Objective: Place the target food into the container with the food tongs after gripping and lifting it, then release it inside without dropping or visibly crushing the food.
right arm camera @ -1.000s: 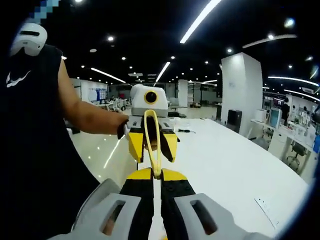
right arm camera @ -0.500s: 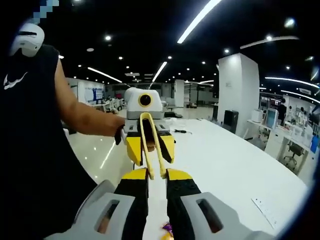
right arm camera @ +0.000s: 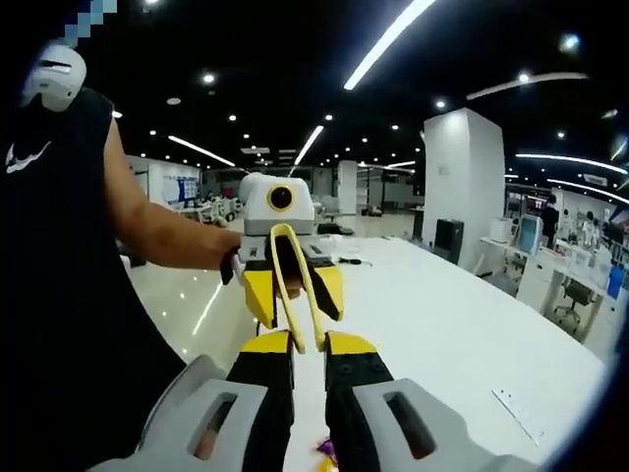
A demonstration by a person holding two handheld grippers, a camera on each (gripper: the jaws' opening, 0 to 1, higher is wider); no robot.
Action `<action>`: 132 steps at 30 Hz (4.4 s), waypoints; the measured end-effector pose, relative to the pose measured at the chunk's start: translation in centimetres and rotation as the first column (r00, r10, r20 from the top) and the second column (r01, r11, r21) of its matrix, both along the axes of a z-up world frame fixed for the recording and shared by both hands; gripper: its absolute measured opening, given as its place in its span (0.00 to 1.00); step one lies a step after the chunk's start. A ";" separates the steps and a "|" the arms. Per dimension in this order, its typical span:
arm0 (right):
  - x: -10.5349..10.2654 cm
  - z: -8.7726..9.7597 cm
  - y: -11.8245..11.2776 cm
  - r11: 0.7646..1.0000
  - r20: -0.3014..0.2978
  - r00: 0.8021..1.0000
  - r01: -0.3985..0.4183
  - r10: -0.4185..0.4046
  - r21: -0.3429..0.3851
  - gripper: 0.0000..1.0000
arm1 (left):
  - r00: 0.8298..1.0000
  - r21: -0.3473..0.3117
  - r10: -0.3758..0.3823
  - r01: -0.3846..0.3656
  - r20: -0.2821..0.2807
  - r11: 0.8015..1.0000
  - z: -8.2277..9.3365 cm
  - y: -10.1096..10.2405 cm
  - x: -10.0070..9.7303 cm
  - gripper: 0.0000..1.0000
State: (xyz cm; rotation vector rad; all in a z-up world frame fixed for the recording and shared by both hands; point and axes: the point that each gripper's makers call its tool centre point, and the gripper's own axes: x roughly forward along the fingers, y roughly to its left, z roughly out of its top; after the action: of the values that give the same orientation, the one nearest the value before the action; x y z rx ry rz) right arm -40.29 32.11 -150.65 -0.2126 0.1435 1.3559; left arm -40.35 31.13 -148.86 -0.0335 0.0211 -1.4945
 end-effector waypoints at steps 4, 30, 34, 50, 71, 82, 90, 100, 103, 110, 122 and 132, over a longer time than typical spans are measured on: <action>0.0 0.6 0.1 1.000 0.013 1.000 0.008 -0.008 -0.002 0.08 | 1.000 -0.029 0.005 -0.005 0.002 1.000 0.4 0.2 0.2 0.18; 3.0 -3.4 -5.7 0.967 -0.006 0.967 0.255 -0.255 0.005 0.63 | 0.990 0.001 0.140 -0.140 0.006 0.990 -1.7 4.1 2.1 0.23; 3.9 -5.2 -8.2 0.927 0.009 0.927 0.375 -0.375 0.003 0.77 | 0.976 0.028 0.218 -0.218 0.002 0.975 -3.4 5.8 2.7 0.23; 0.7 -17.9 -15.3 0.748 -0.007 0.753 0.652 -0.658 -0.125 1.00 | 0.950 0.052 0.313 -0.313 0.011 0.948 -6.6 10.5 2.8 0.23; 0.1 -21.3 -17.3 0.642 -0.031 0.648 0.746 -0.761 -0.177 1.00 | 0.920 0.062 0.392 -0.392 0.015 0.918 -8.1 14.2 3.1 0.23; -0.7 -22.0 -16.4 0.672 -0.027 0.679 0.719 -0.733 -0.175 1.00 | 0.928 0.096 0.372 -0.370 -0.007 0.924 -9.9 9.5 2.3 0.23; -0.6 -21.8 -16.5 0.673 -0.032 0.678 0.723 -0.735 -0.154 0.99 | 0.941 0.162 0.339 -0.337 0.019 0.927 -12.4 6.6 3.1 0.22; -0.4 -21.7 -17.1 0.665 -0.034 0.668 0.733 -0.744 -0.142 0.99 | 0.949 0.276 0.314 -0.302 -0.002 0.913 -16.0 4.7 3.7 0.22; -0.4 -21.8 -17.2 0.660 -0.035 0.663 0.737 -0.748 -0.145 0.99 | 0.953 0.304 0.303 -0.286 -0.009 0.909 -17.3 4.2 3.8 0.21; -0.4 -21.8 -17.3 0.653 -0.038 0.655 0.744 -0.754 -0.143 0.99 | 0.957 0.344 0.290 -0.263 -0.028 0.901 -19.4 3.2 4.5 0.21; -0.4 -21.6 -17.3 0.658 -0.034 0.661 0.740 -0.750 -0.137 0.99 | 0.945 0.471 0.322 -0.258 -0.060 0.844 -24.7 2.2 5.3 0.21; -0.4 -21.6 -17.4 0.654 -0.037 0.656 0.745 -0.754 -0.134 0.99 | 0.940 0.561 0.334 -0.240 -0.071 0.792 -28.4 1.8 5.6 0.21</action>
State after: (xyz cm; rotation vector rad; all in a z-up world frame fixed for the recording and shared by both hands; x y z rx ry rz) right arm -40.64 14.70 -172.23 -0.1526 0.3427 0.5100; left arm -34.71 32.92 -177.27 0.2913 0.5599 -1.1273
